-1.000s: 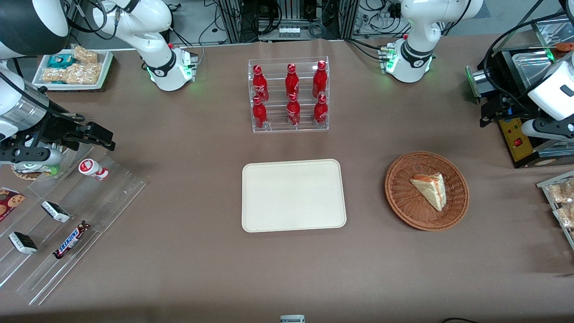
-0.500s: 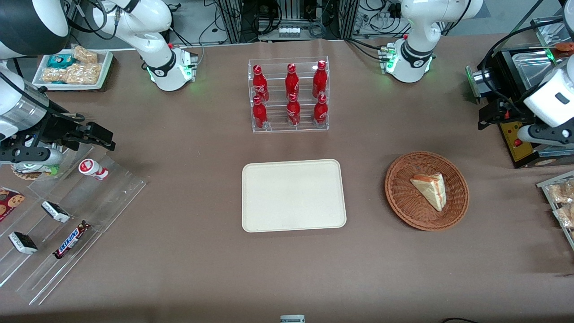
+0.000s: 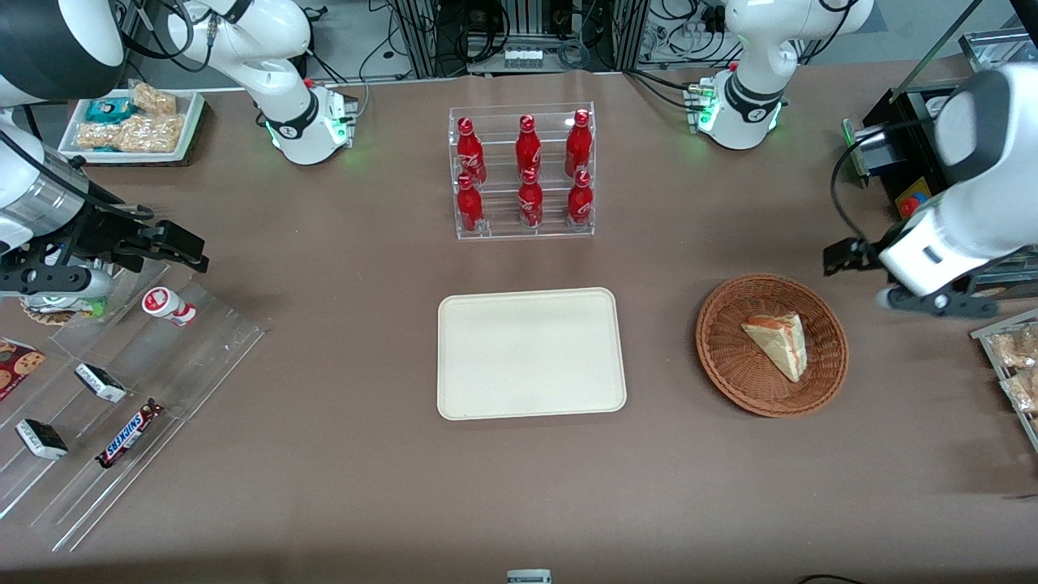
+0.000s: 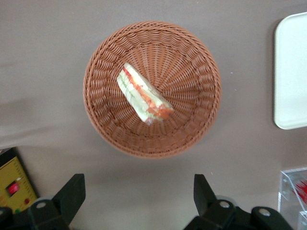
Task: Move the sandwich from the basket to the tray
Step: 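Move the left gripper down over the sandwich in the wicker basket, then lower the left gripper and close it on the wrapped sandwich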
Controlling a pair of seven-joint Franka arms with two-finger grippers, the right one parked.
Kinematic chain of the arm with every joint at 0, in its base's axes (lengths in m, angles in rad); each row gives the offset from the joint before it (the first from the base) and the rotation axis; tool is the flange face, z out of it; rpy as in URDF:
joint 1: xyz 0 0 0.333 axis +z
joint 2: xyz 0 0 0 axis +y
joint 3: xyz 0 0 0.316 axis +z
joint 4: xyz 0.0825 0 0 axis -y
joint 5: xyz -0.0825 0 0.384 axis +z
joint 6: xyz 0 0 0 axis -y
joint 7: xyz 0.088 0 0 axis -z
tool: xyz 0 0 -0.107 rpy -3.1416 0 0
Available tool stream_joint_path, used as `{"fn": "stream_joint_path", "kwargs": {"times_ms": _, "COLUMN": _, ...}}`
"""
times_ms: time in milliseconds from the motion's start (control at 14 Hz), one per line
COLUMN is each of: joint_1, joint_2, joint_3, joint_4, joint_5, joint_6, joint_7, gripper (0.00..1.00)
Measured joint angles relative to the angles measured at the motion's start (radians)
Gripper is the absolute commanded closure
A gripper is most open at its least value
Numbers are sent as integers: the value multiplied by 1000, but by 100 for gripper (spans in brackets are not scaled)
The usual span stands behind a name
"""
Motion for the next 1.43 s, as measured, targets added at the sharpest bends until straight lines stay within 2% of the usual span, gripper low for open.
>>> {"fn": "stream_joint_path", "kwargs": {"times_ms": 214, "joint_1": 1, "joint_2": 18, "joint_3": 7, "joint_4": -156, "joint_5": 0, "joint_6": 219, "joint_7": -24, "gripper": 0}}
{"fn": "stream_joint_path", "kwargs": {"times_ms": 429, "joint_1": 1, "joint_2": 29, "joint_3": 9, "joint_4": -255, "joint_5": 0, "joint_6": 369, "joint_7": -212, "gripper": 0}}
{"fn": "stream_joint_path", "kwargs": {"times_ms": 857, "joint_1": -6, "joint_2": 81, "joint_3": 2, "joint_4": -277, "joint_5": 1, "joint_6": 486, "joint_7": -729, "gripper": 0}}
{"fn": "stream_joint_path", "kwargs": {"times_ms": 1286, "joint_1": -12, "joint_2": 178, "joint_3": 2, "joint_4": -280, "joint_5": 1, "joint_6": 584, "joint_7": -901, "gripper": 1}}
{"fn": "stream_joint_path", "kwargs": {"times_ms": 1357, "joint_1": -12, "joint_2": 198, "joint_3": 2, "joint_4": -280, "joint_5": 1, "joint_6": 587, "joint_7": -909, "gripper": 21}}
{"fn": "stream_joint_path", "kwargs": {"times_ms": 1429, "joint_1": -12, "joint_2": 216, "joint_3": 2, "joint_4": -280, "joint_5": 1, "joint_6": 590, "joint_7": -914, "gripper": 57}}
